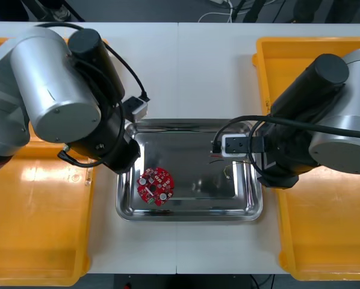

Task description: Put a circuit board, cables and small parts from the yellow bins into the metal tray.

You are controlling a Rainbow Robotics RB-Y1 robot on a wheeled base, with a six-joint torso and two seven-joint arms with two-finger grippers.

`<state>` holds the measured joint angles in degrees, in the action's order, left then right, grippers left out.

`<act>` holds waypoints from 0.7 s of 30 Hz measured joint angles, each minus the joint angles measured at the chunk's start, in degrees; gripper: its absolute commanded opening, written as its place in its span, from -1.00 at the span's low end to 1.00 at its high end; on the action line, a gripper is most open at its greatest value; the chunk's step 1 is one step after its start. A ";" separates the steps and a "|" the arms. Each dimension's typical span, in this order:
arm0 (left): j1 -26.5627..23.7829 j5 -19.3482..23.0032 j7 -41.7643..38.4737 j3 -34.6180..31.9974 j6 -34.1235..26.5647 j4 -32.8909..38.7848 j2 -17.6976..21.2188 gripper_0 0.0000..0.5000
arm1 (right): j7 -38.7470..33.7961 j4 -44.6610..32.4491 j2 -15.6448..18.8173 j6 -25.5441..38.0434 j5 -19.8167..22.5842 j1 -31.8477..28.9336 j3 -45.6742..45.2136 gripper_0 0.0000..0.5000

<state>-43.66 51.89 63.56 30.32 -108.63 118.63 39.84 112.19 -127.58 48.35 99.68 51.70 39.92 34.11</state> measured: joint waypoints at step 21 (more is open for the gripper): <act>-1.93 3.26 6.13 -14.52 -0.91 -12.51 3.91 1.00 | 0.00 2.93 -3.46 -4.18 -6.41 0.20 10.77 -1.00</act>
<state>-45.59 55.15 69.70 15.80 -109.54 106.12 43.75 112.19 -124.66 44.89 95.51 45.28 40.12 44.88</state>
